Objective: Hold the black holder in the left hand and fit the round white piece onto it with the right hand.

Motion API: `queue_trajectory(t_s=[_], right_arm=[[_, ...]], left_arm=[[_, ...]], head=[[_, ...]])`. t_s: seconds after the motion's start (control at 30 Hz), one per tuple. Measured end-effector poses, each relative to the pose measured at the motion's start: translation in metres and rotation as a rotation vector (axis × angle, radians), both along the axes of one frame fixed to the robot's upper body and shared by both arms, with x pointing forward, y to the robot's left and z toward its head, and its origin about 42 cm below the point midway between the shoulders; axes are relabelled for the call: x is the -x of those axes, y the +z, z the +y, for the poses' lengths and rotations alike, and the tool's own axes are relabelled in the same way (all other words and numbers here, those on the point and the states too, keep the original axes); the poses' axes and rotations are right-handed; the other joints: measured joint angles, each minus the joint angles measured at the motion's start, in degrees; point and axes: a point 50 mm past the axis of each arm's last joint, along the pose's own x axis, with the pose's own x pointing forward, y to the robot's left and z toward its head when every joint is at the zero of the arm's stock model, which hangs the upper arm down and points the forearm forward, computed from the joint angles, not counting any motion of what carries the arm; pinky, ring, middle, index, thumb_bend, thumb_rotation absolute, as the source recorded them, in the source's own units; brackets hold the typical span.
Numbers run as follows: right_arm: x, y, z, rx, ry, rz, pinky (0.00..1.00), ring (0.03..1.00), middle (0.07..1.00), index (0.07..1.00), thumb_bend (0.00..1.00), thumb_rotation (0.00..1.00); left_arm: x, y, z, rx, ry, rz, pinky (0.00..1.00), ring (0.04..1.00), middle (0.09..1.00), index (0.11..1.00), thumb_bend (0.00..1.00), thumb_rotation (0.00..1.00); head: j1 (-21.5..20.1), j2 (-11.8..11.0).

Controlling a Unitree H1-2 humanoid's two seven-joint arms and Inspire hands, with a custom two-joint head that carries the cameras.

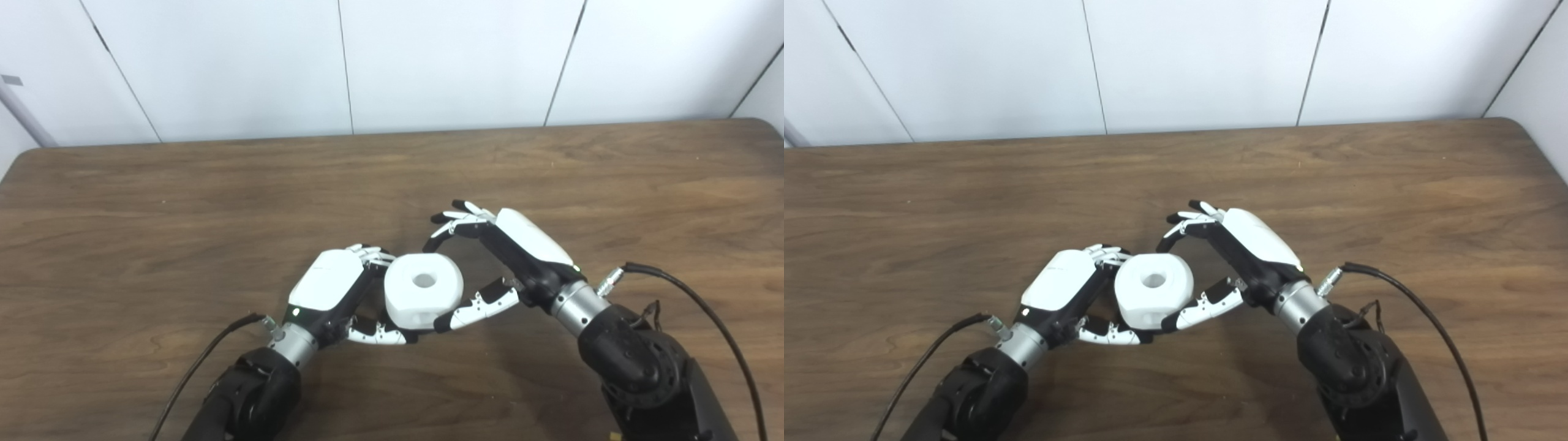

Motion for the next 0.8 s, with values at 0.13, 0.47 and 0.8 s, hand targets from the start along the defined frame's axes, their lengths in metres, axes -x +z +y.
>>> queue_trajectory(t_s=[0.13,0.47,0.8], right_arm=[[0.000,0.000,0.000,0.014,0.008,0.012,1.00,1.000,0.960,0.740,1.00,0.37],[-0.001,0.001,-0.004,0.022,-0.010,0.020,1.00,1.000,0.967,0.746,1.00,0.39],[0.003,0.012,-0.027,0.038,-0.059,-0.001,1.00,1.000,0.957,0.736,1.00,0.39]], left_arm=[[0.000,0.000,0.000,0.000,0.000,0.000,0.90,0.842,0.769,0.483,0.52,0.05],[0.000,0.000,0.000,0.000,-0.001,-0.001,0.90,0.838,0.766,0.483,0.52,0.05],[-0.001,0.000,0.000,-0.002,-0.001,-0.001,0.90,0.841,0.770,0.483,0.52,0.05]], head=[[0.00,0.00],[-0.26,-0.09],[-0.70,-0.18]])
